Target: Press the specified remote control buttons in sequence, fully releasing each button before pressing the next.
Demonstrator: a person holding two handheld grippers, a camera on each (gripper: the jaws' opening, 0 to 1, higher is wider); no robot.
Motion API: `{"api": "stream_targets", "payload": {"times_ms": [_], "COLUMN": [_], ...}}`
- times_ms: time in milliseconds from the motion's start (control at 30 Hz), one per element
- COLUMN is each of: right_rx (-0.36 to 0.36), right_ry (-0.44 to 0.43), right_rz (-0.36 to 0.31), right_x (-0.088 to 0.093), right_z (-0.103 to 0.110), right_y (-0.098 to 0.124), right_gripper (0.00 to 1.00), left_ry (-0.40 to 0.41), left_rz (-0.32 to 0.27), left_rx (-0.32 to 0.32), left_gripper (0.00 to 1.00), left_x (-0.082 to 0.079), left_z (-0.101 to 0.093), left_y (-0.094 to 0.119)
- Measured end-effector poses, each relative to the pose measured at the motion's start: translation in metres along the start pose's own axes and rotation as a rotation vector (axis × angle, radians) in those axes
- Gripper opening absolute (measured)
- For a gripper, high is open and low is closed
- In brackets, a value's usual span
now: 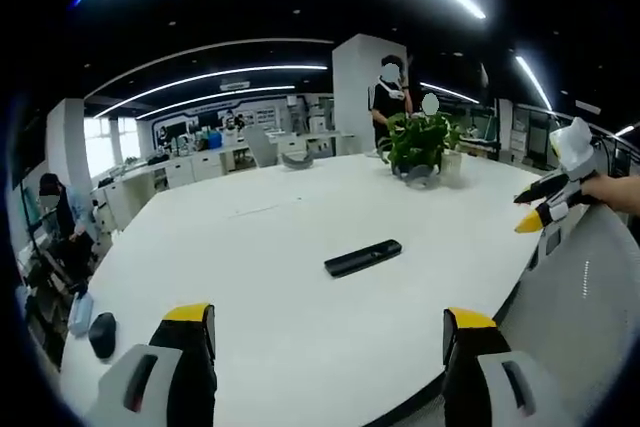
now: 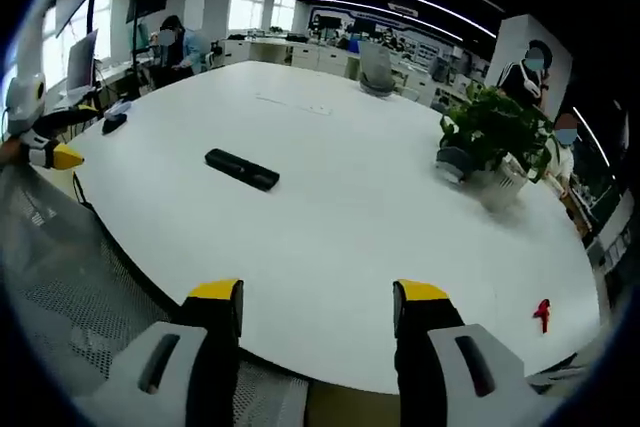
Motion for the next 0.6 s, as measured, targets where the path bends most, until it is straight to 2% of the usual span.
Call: {"api": "stream_targets", "payload": {"times_ms": [100,200,367,467,600], "right_rx": [-0.001,-0.008,-0.005,0.004,0.027], "right_ry": [0.017,0.029,0.117,0.122,0.075], "right_rz": [0.05,0.068,0.115,0.094,0.036], "right_x": [0.003,0.0031,0.0031,0.0007,-0.0032], "right_z": [-0.0029,-0.0011,0.0032,0.0011,-0.0031], "right_y": [-0.0019,-0.0031,-0.0025,-0.0018,0.0019], "right_gripper": [0.63,0.63,0.63,0.63,0.64], "left_ry": [-0.012,-0.024,-0.024,-0.018,-0.014], "left_rz": [-0.005,-0.005,-0.004,-0.012,-0.012], "left_rx": [-0.008,-0.01,-0.011,-0.015,-0.01], "left_gripper": [0.98,0.98,0.98,0.98,0.98], "left_x": [-0.0012,-0.001,0.0,-0.0007,-0.0007], "left_z": [0.0006,0.0012,0.0012,0.0023,0.0017], "left_y": [-0.0004,-0.0002,0.0014,0.0016,0.0016]}}
Point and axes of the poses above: the point that each gripper's makers call its tool centre point, and the gripper's own axes: y roughly backward along the fingers, z roughly to its left, x roughly out of its underside, the point moved 10 cm from there along y, roughly backward along the fingers, and after that the axes turned 2 degrees about -z, right-handed, at the moved point
